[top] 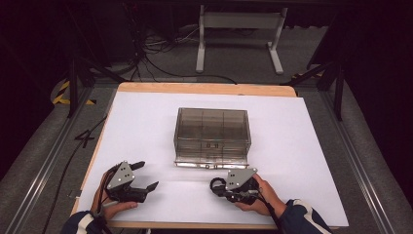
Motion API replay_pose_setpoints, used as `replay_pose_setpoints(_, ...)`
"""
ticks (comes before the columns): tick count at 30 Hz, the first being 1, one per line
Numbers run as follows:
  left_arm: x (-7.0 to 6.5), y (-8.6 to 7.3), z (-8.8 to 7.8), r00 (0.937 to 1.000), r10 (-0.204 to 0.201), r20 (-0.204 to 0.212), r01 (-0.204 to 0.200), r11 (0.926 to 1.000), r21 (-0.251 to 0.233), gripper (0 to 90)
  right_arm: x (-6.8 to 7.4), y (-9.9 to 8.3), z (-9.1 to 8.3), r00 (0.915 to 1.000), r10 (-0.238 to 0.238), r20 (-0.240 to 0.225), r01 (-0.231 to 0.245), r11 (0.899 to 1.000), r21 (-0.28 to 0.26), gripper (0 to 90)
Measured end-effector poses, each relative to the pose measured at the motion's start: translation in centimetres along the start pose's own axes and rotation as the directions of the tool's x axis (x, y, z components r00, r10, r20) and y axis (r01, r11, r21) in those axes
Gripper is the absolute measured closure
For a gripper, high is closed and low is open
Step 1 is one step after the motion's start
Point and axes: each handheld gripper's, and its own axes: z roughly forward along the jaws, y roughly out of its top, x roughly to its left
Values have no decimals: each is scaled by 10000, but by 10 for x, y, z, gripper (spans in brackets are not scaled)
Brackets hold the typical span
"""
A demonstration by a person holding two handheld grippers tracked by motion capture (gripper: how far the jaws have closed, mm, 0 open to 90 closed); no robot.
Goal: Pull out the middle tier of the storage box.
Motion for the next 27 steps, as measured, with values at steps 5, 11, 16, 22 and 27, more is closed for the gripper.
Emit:
replay_pose_setpoints(5, 0, 0, 0, 9999, 100, 20, -100, 9999, 57, 179, -1, 1, -2, 10000, -18, -33, 18, 10000, -88, 859)
replay_pose_setpoints(11, 0, 0, 0, 9999, 128, -7, -128, 9999, 88, 180, 0, 1, -4, 9999, -16, -106, 15, 9999, -165, 859)
replay_pose_setpoints(16, 1, 1, 0, 9997, 213, -132, -212, 9997, 126, 180, 0, 2, -8, 9999, -16, -120, 13, 9997, -241, 859)
replay_pose_setpoints(22, 4, 1, 1, 9993, 258, -277, -254, 9996, 156, 180, -1, 4, -14, 9998, -164, -124, 157, 9987, -478, 859)
replay_pose_setpoints(27, 6, 1, 1, 9998, 92, -170, -90, 9999, 106, 178, -1, 5, -19, 9998, -89, -163, 79, 9983, -575, 859)
